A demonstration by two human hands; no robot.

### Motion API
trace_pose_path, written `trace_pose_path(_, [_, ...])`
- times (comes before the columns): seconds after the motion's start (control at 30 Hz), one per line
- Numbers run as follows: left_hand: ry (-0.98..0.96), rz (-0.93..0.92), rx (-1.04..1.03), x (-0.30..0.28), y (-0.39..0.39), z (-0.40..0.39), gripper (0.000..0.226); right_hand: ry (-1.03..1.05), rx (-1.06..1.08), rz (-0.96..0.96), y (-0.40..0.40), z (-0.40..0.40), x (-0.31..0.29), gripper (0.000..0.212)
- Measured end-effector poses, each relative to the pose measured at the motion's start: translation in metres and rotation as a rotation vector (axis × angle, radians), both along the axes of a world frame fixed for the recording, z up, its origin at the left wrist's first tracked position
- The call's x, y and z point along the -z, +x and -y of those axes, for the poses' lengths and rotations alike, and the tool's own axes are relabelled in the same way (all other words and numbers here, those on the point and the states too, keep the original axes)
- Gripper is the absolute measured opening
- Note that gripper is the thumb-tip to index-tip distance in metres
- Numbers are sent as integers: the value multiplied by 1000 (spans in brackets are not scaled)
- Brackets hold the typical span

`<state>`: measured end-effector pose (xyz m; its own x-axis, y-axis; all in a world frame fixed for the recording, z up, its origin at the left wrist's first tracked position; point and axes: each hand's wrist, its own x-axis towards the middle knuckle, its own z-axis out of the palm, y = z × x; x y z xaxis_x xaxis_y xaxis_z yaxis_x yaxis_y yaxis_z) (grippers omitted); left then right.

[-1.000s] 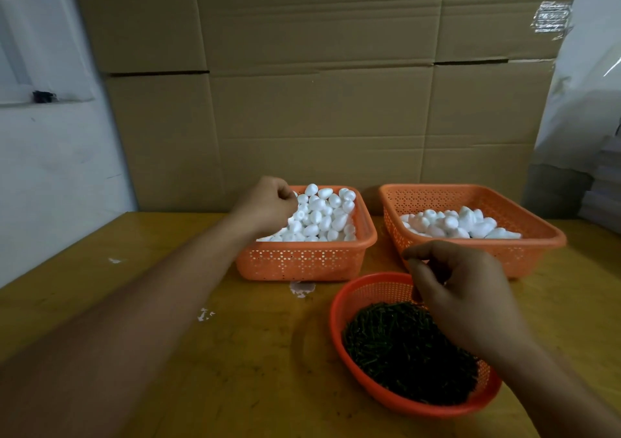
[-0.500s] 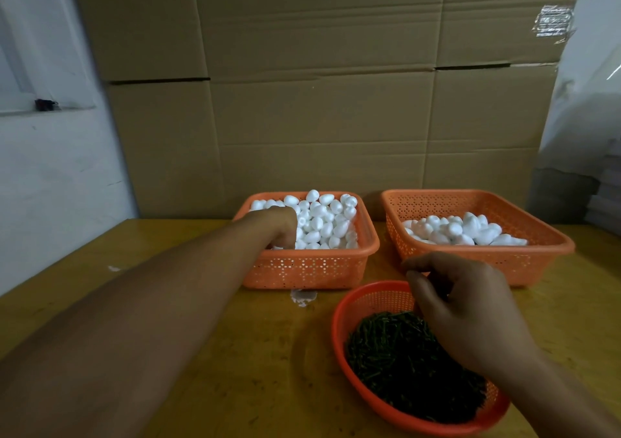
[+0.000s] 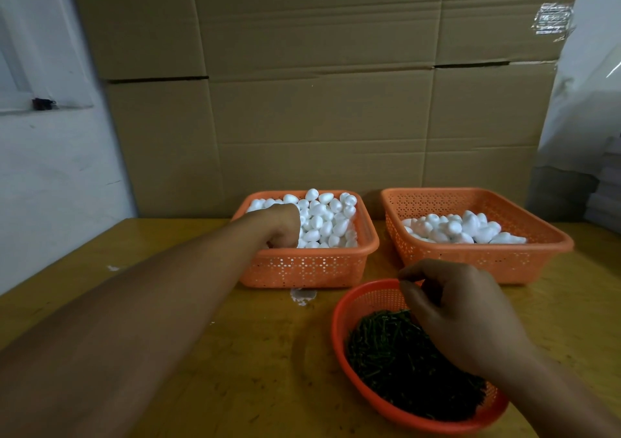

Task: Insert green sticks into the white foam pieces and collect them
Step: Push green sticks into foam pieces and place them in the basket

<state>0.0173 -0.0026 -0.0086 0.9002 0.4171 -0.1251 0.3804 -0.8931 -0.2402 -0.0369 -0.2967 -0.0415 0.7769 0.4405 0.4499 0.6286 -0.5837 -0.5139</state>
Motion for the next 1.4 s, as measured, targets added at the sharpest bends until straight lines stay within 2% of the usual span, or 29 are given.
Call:
trace_pose_path(0.17, [-435,385,102,-8,-17,5,25,-104,-11,-29,0,-1,1,14])
trace_pose_path(0.27, [-591,636,171,-10,-28,15,21,-173,-23,-48,0,0,0,14])
trace_pose_path(0.47, [-954,896,313,-6,-69,53,16,-363,-63,-113,0,2,-3,17])
trace_pose_path(0.57, [-1180,924,341,4,-90,75,23,-452,-63,-139,-2,3,-4,24])
trace_pose_path(0.7, [-1447,864,341,17,-112,93,35,-597,-75,-154,-8,3,-6,38])
trace_pose_path(0.83, [-1739,780,306,25,-126,102,19,-697,-93,-140,-13,2,-6,49])
trace_pose_path(0.93, [-1848,718,234,29,-133,101,21,-751,-115,-98,-15,0,-5,44])
trace_pose_path(1.03, [-1992,623,194,29,-138,100,34,-770,-137,-74,-17,-2,-3,33])
trace_pose_path(1.2, [-2043,559,220,32,-139,99,37,-776,-148,-43,-18,-8,0,22])
trace_pose_path(1.4, [-1973,626,205,36,-137,102,27,-765,-130,-58,-19,-10,4,20])
